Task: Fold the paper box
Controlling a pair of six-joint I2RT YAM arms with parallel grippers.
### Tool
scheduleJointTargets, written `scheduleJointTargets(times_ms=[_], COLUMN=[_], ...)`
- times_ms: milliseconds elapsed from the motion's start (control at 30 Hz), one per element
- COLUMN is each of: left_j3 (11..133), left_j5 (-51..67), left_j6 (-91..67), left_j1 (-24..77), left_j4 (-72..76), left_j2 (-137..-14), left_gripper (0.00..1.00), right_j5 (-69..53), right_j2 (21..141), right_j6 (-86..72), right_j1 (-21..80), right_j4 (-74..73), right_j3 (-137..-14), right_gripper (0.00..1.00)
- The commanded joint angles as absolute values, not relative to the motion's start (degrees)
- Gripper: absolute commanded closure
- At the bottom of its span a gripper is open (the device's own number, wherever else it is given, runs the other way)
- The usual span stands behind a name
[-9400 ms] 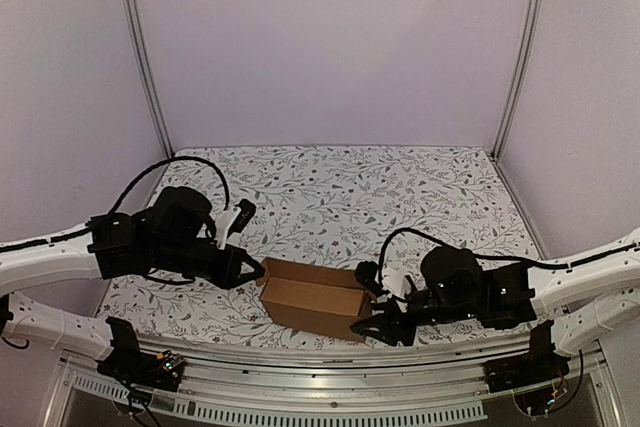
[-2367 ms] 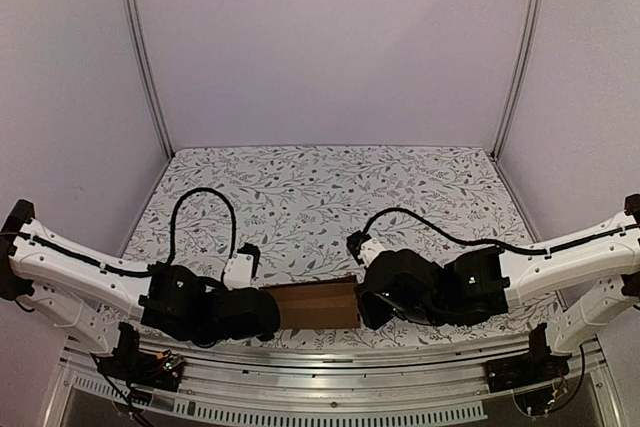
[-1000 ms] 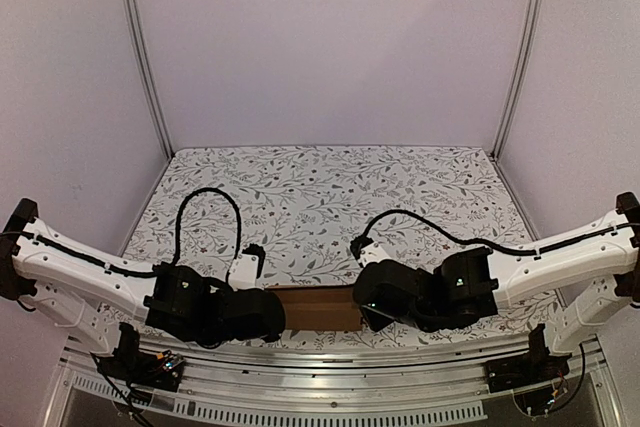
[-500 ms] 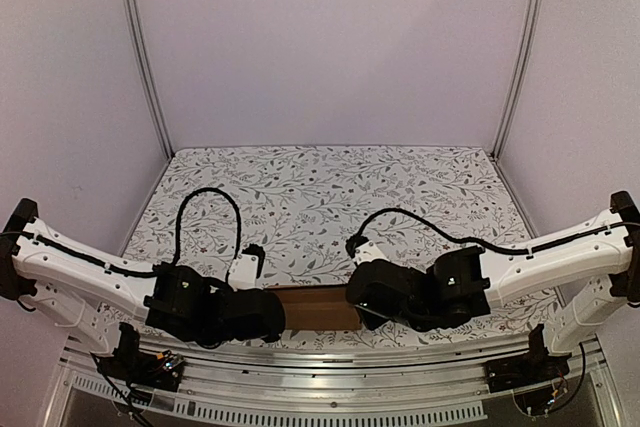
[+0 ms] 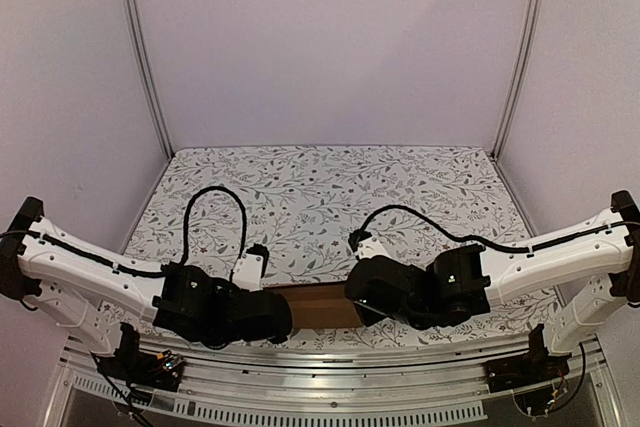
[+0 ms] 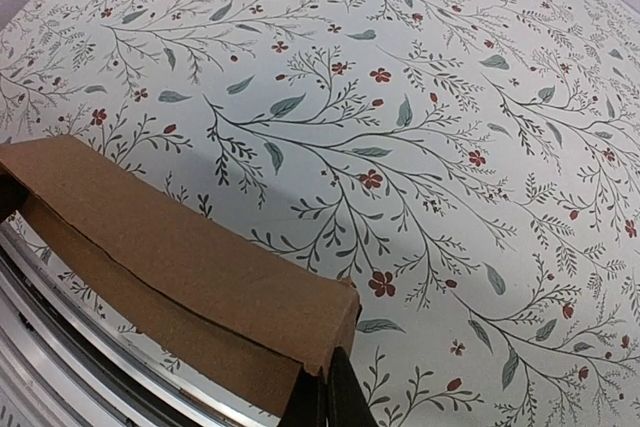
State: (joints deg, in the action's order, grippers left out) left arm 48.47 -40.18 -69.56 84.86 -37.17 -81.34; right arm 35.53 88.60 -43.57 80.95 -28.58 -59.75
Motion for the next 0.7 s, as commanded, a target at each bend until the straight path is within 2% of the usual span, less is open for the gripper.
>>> scheduleJointTargets(times_ms=[0, 667], left_j3=[49.04, 49.22], left_j5=[-37.00, -37.95], left_j6=[-68.25, -66.94], left_j1=[86.31, 86.40], left_j4=[-36.90, -36.49], left_j2=[-83.71, -84.62], left_gripper=[1.00, 1.00], right_j5=[34.76, 28.25], right_j2=[88.35, 87.06], right_j6=[-46.93, -52.63], right_j1=[81.34, 77.76], right_j4=[-21.36, -12.12], right_j3=[-60.02, -56.73], right_gripper=[1.00, 1.00])
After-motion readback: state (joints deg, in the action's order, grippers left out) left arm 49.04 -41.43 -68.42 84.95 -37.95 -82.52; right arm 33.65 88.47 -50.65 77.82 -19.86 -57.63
